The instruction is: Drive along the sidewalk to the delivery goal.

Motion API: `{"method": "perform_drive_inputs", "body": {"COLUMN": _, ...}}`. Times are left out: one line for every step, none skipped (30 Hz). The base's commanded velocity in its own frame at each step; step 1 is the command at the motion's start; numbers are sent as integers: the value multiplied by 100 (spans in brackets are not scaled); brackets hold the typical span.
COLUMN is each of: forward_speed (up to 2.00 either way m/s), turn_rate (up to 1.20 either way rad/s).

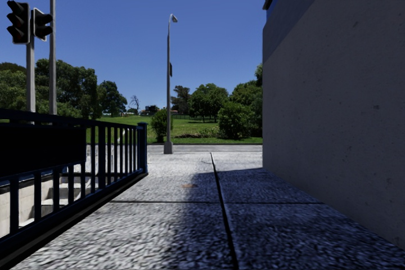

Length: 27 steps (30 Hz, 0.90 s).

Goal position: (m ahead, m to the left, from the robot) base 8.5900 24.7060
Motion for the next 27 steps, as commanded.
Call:
{"method": "perform_drive_inputs", "body": {"forward_speed": 200, "turn_rate": 0}}
{"method": "perform_drive_inputs", "body": {"forward_speed": 200, "turn_rate": 0}}
{"method": "perform_drive_inputs", "body": {"forward_speed": 200, "turn_rate": 0}}
{"method": "perform_drive_inputs", "body": {"forward_speed": 200, "turn_rate": 0}}
{"method": "perform_drive_inputs", "body": {"forward_speed": 200, "turn_rate": 0}}
{"method": "perform_drive_inputs", "body": {"forward_speed": 200, "turn_rate": 0}}
{"method": "perform_drive_inputs", "body": {"forward_speed": 200, "turn_rate": 0}}
{"method": "perform_drive_inputs", "body": {"forward_speed": 200, "turn_rate": 0}}
{"method": "perform_drive_inputs", "body": {"forward_speed": 200, "turn_rate": 0}}
{"method": "perform_drive_inputs", "body": {"forward_speed": 200, "turn_rate": 0}}
{"method": "perform_drive_inputs", "body": {"forward_speed": 200, "turn_rate": 0}}
{"method": "perform_drive_inputs", "body": {"forward_speed": 200, "turn_rate": 0}}
{"method": "perform_drive_inputs", "body": {"forward_speed": 200, "turn_rate": 0}}
{"method": "perform_drive_inputs", "body": {"forward_speed": 200, "turn_rate": 0}}
{"method": "perform_drive_inputs", "body": {"forward_speed": 200, "turn_rate": 0}}
{"method": "perform_drive_inputs", "body": {"forward_speed": 200, "turn_rate": 0}}
{"method": "perform_drive_inputs", "body": {"forward_speed": 200, "turn_rate": 0}}
{"method": "perform_drive_inputs", "body": {"forward_speed": 200, "turn_rate": 0}}
{"method": "perform_drive_inputs", "body": {"forward_speed": 200, "turn_rate": 0}}
{"method": "perform_drive_inputs", "body": {"forward_speed": 200, "turn_rate": 0}}
{"method": "perform_drive_inputs", "body": {"forward_speed": 200, "turn_rate": 0}}
{"method": "perform_drive_inputs", "body": {"forward_speed": 200, "turn_rate": 0}}
{"method": "perform_drive_inputs", "body": {"forward_speed": 200, "turn_rate": 0}}
{"method": "perform_drive_inputs", "body": {"forward_speed": 200, "turn_rate": 0}}
{"method": "perform_drive_inputs", "body": {"forward_speed": 200, "turn_rate": 0}}
{"method": "perform_drive_inputs", "body": {"forward_speed": 200, "turn_rate": 0}}
{"method": "perform_drive_inputs", "body": {"forward_speed": 200, "turn_rate": 0}}
